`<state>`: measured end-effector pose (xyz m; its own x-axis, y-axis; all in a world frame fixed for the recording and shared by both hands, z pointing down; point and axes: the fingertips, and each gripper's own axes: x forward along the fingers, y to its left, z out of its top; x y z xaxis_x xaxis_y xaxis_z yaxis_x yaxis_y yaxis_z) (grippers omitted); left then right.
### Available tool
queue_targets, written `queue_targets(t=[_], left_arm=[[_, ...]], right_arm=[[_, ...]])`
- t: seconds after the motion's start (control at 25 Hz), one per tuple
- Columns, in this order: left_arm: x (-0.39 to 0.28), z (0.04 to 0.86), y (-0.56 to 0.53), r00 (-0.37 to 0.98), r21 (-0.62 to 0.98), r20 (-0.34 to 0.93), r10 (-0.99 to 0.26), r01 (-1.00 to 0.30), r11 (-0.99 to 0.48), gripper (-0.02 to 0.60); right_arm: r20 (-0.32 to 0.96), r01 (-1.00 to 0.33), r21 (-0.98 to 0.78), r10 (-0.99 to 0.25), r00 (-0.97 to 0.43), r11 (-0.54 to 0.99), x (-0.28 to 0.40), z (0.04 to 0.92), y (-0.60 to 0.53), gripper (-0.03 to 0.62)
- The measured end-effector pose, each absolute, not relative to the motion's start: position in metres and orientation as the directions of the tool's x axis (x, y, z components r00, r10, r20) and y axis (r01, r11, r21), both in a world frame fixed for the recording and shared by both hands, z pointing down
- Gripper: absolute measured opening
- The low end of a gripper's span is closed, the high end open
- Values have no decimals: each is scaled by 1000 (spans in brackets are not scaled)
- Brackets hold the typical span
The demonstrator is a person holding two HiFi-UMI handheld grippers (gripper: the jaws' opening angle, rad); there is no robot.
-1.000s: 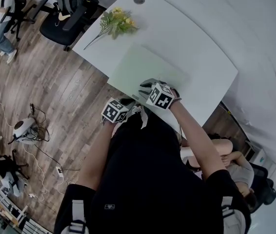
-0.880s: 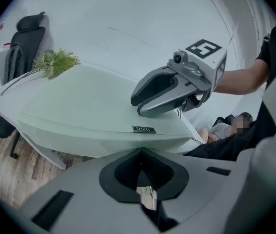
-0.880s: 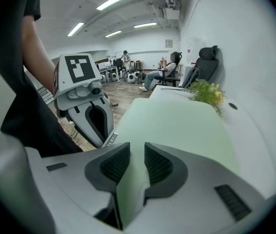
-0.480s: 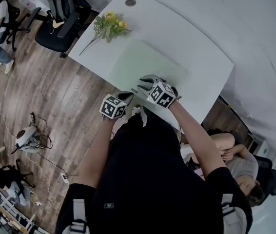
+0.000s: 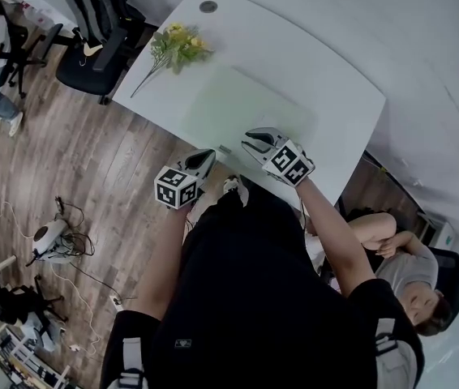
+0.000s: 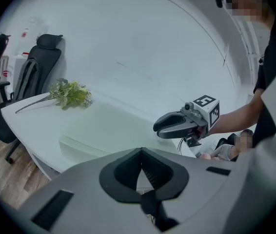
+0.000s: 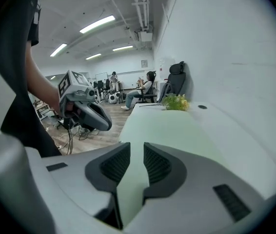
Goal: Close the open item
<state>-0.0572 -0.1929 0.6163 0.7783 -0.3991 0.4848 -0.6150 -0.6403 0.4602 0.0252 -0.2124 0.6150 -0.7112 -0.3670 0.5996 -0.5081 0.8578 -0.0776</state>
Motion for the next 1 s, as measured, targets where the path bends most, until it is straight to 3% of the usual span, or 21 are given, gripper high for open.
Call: queue_targets(t=[0.36,1.0], left_arm=[[-68,575,-186,795,476,401,-455,-605,-638,6],[-52,551,-169,767,426,420,-485,-639,-640,6]], right_arm=[[583,-577,-103,-421,-695,810,48,606,-180,74],[550,-606,-137,-449,-704,783,81,594,-145,74]])
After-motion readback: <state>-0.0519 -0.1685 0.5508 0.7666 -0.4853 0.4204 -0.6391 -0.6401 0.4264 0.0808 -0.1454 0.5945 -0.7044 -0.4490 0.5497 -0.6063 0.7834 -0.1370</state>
